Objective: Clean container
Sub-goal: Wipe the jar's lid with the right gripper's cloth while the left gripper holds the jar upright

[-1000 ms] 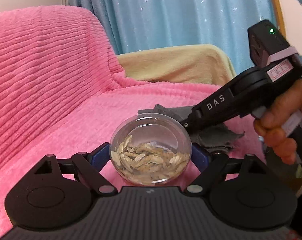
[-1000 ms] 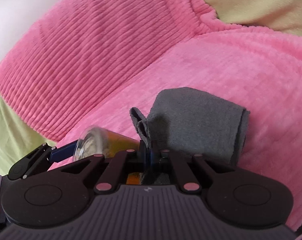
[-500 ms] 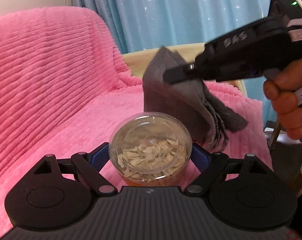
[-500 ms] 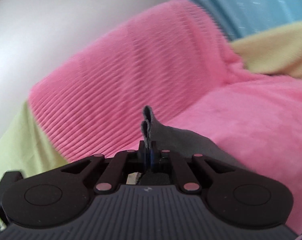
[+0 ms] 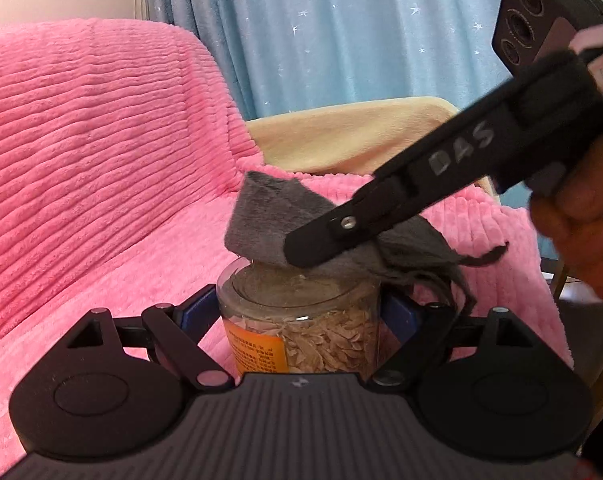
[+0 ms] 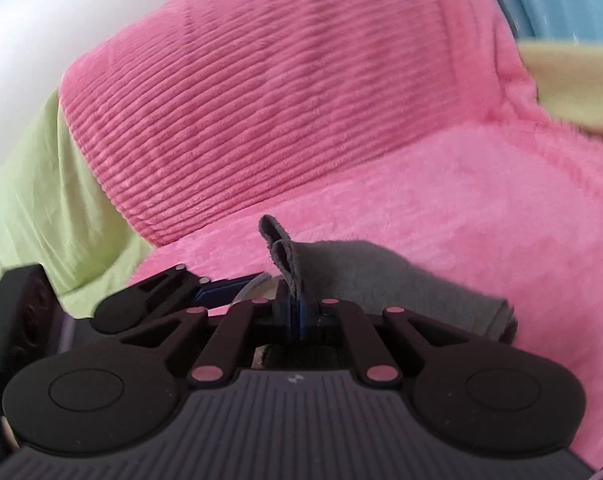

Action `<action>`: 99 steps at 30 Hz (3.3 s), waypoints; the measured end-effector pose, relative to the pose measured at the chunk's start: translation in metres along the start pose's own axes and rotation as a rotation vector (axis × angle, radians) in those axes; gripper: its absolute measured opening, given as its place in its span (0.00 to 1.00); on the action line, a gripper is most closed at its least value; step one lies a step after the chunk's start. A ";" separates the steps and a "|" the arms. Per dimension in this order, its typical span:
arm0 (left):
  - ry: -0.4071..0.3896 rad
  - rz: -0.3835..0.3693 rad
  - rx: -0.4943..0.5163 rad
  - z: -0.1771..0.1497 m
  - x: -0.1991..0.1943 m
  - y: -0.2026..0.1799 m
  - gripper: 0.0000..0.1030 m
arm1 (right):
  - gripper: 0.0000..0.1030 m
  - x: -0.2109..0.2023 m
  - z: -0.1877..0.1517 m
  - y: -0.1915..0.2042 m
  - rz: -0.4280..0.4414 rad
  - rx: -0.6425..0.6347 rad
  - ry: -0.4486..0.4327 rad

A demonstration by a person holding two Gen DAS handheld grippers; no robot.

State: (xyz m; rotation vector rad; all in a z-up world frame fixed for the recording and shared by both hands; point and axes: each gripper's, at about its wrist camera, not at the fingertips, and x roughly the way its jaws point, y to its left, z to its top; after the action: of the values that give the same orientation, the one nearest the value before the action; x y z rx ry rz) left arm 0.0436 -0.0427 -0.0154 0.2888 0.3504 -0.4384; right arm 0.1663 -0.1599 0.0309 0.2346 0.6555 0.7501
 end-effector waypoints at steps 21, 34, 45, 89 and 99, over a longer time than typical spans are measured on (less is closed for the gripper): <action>0.016 -0.008 -0.009 -0.003 0.036 0.027 0.83 | 0.01 0.008 0.001 0.020 -0.105 -0.127 0.005; 0.034 -0.003 -0.007 -0.006 0.034 0.023 0.83 | 0.01 0.016 0.002 0.022 0.046 0.004 0.043; 0.037 -0.018 -0.031 -0.003 0.039 0.032 0.82 | 0.01 -0.003 0.002 0.029 -0.072 -0.128 0.067; 0.053 -0.021 -0.051 0.004 0.045 0.047 0.82 | 0.01 0.002 0.003 0.022 -0.064 -0.127 0.041; 0.064 -0.020 -0.060 0.009 0.046 0.047 0.82 | 0.02 0.013 -0.006 0.022 0.112 -0.025 0.058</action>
State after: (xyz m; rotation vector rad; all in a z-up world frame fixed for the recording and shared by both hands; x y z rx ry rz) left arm 0.1067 -0.0211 -0.0163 0.2415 0.4285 -0.4378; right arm 0.1576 -0.1357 0.0296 0.2288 0.6919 0.8745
